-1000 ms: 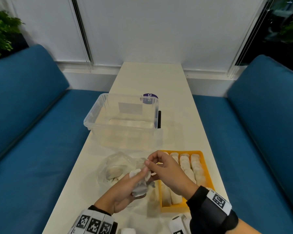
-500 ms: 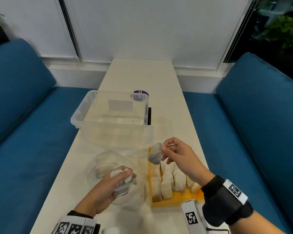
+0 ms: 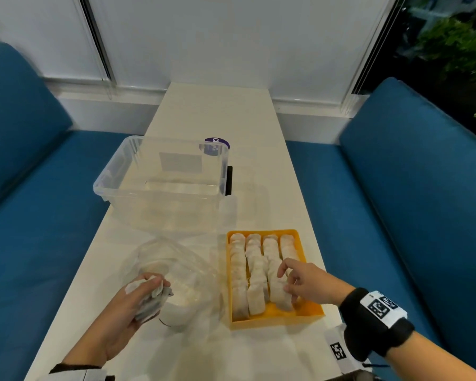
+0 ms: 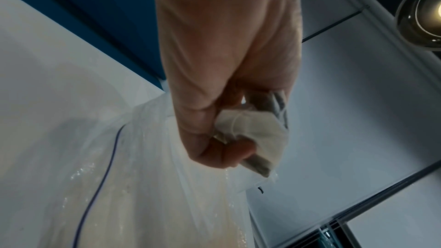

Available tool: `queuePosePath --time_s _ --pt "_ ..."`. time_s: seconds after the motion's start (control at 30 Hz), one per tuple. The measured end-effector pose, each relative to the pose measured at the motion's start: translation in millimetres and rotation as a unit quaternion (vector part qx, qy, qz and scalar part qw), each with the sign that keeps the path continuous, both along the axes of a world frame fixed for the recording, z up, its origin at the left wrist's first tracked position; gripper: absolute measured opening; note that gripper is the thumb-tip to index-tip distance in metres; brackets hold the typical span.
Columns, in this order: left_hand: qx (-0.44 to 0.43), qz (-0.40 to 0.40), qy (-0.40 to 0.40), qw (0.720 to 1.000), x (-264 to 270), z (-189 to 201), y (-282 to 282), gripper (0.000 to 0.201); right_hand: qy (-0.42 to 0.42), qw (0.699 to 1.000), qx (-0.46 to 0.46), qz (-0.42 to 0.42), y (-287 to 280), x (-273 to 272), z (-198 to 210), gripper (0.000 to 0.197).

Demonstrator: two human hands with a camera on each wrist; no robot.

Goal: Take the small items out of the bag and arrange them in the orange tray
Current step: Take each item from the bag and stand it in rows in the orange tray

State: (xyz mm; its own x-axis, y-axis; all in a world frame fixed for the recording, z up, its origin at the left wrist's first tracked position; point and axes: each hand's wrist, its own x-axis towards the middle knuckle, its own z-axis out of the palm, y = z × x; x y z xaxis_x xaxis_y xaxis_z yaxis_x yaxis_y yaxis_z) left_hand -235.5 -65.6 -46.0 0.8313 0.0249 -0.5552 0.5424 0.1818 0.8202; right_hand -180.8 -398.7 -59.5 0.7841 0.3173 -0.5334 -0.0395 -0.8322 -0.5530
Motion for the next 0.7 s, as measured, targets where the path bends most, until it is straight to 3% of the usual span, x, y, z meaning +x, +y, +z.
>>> queuePosePath --time_s 0.33,0.53,0.7 --pt "0.002 -0.006 0.005 1.0 2 2 -3 0.017 0.022 0.997 -0.062 0.046 12 9 -17 0.021" --pt "-0.001 -0.008 -0.001 1.0 3 2 -1 0.023 0.071 0.996 -0.049 0.033 10 13 -19 0.02" --pt "-0.002 -0.013 -0.001 1.0 5 1 -2 0.022 -0.004 0.997 -0.081 0.018 8 11 -26 0.013"
